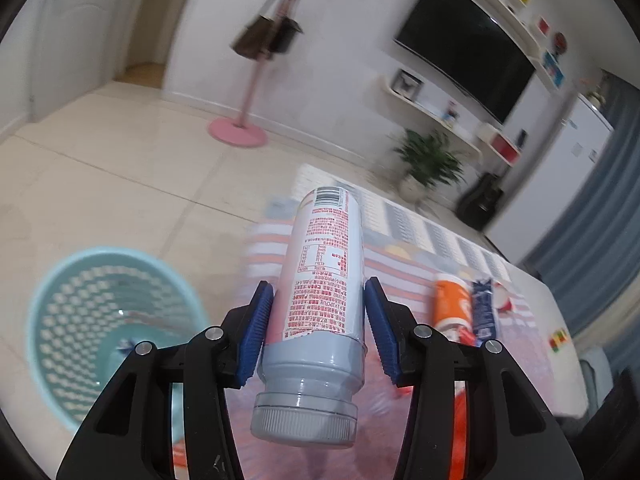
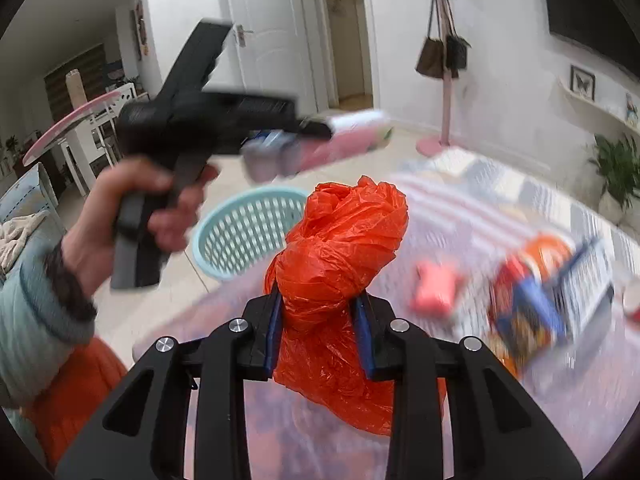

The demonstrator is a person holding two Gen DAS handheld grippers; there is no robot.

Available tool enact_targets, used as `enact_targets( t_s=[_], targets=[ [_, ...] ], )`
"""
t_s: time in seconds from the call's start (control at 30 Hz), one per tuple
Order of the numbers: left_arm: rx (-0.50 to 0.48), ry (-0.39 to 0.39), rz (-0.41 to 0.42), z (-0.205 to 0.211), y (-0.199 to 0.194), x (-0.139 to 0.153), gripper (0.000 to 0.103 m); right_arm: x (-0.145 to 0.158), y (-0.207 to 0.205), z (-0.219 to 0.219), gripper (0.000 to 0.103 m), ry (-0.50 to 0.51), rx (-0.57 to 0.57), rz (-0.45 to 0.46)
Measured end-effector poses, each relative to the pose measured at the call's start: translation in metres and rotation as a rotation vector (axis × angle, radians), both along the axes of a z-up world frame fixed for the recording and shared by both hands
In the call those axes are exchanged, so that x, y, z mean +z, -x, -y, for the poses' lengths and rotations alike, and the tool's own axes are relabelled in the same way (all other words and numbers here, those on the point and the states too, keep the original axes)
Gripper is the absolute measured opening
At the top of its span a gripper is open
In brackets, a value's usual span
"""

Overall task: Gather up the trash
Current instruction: 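Carry spray bottle and red bag over the basket and release both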

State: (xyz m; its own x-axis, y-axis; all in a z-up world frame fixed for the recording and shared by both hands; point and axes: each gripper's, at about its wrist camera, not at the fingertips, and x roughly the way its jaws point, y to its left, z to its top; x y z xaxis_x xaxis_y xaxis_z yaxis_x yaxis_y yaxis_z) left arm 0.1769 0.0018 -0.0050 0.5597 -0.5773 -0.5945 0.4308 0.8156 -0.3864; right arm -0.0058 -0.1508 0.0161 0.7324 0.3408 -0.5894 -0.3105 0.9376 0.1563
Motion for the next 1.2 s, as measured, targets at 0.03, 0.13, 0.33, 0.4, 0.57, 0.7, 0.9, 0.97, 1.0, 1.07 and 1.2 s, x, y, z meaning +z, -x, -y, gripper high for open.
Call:
enact_targets(
  t_s=[0.03, 0.13, 0.33, 0.4, 0.57, 0.7, 0.9, 0.97, 1.0, 1.07, 1.2],
  targets=[
    [0.023, -0.004, 0.005, -0.01, 0.002, 0.002, 0.046, 0.003, -0.004, -0.001, 0.028, 0.003, 0.003, 0.009],
    [0.101, -0.009, 0.012, -0.043, 0.006, 0.005, 0.045, 0.019, -0.025, -0.021, 0.028, 0.013, 0.019, 0.044],
    [0.232, -0.032, 0.018, -0.098, 0.009, 0.006, 0.043, 0.032, -0.067, -0.064, 0.028, 0.005, 0.044, 0.064],
    [0.269, -0.028, 0.011, -0.115, 0.008, 0.002, 0.043, 0.034, -0.081, -0.079, 0.028, 0.001, 0.057, 0.058],
    [0.302, 0.007, -0.078, -0.143, -0.007, -0.026, 0.041, 0.022, -0.119, -0.112, 0.028, 0.001, 0.066, 0.01],
    [0.34, 0.053, -0.157, -0.165, -0.023, -0.05, 0.039, -0.002, -0.148, -0.126, 0.028, 0.0, 0.052, -0.051],
    [0.375, 0.074, -0.147, -0.177, -0.03, -0.049, 0.038, -0.03, -0.175, -0.138, 0.028, -0.01, 0.035, -0.122],
    [0.406, 0.084, -0.131, -0.18, -0.032, -0.047, 0.038, -0.035, -0.182, -0.14, 0.028, -0.009, 0.028, -0.138],
    [0.42, 0.077, -0.124, -0.181, -0.032, -0.047, 0.038, -0.038, -0.187, -0.141, 0.029, -0.011, 0.027, -0.151],
    [0.441, 0.026, -0.123, -0.179, -0.036, -0.048, 0.038, -0.045, -0.193, -0.144, 0.036, -0.018, 0.024, -0.183],
    [0.427, 0.028, -0.217, -0.178, -0.044, -0.069, 0.05, -0.053, -0.202, -0.143, 0.048, -0.036, -0.001, -0.218]
  ],
)
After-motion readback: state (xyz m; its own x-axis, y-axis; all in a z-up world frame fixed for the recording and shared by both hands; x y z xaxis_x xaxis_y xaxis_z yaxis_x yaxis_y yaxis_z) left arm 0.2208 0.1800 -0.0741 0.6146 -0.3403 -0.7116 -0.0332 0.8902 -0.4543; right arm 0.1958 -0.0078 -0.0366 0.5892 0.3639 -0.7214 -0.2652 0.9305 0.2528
